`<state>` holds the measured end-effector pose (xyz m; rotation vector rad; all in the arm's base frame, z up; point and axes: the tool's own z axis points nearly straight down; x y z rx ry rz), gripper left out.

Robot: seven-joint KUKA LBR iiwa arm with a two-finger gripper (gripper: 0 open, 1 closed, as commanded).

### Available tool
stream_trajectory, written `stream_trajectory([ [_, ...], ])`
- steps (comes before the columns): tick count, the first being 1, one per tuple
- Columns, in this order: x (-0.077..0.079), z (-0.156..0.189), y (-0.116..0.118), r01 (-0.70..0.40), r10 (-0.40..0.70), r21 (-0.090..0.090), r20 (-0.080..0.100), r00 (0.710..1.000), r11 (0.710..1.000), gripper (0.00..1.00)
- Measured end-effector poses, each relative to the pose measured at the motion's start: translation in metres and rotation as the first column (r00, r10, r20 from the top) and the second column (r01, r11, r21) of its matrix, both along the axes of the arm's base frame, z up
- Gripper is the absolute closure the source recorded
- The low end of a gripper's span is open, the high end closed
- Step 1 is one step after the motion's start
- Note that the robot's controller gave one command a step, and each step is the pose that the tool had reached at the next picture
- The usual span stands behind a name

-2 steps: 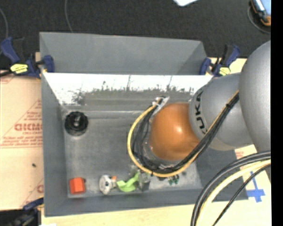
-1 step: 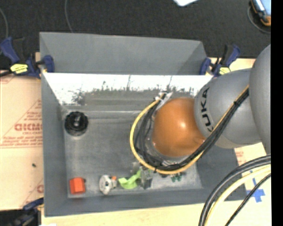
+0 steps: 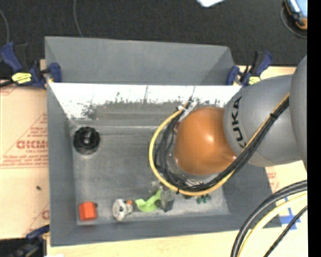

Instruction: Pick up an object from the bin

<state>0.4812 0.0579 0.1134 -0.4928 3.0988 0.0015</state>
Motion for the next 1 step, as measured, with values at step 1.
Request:
stream_trajectory([
  [1, -0.0001, 0.0098, -0.0002, 0.001, -0.001, 0.0, 0.0, 1.0, 1.0, 1.0],
])
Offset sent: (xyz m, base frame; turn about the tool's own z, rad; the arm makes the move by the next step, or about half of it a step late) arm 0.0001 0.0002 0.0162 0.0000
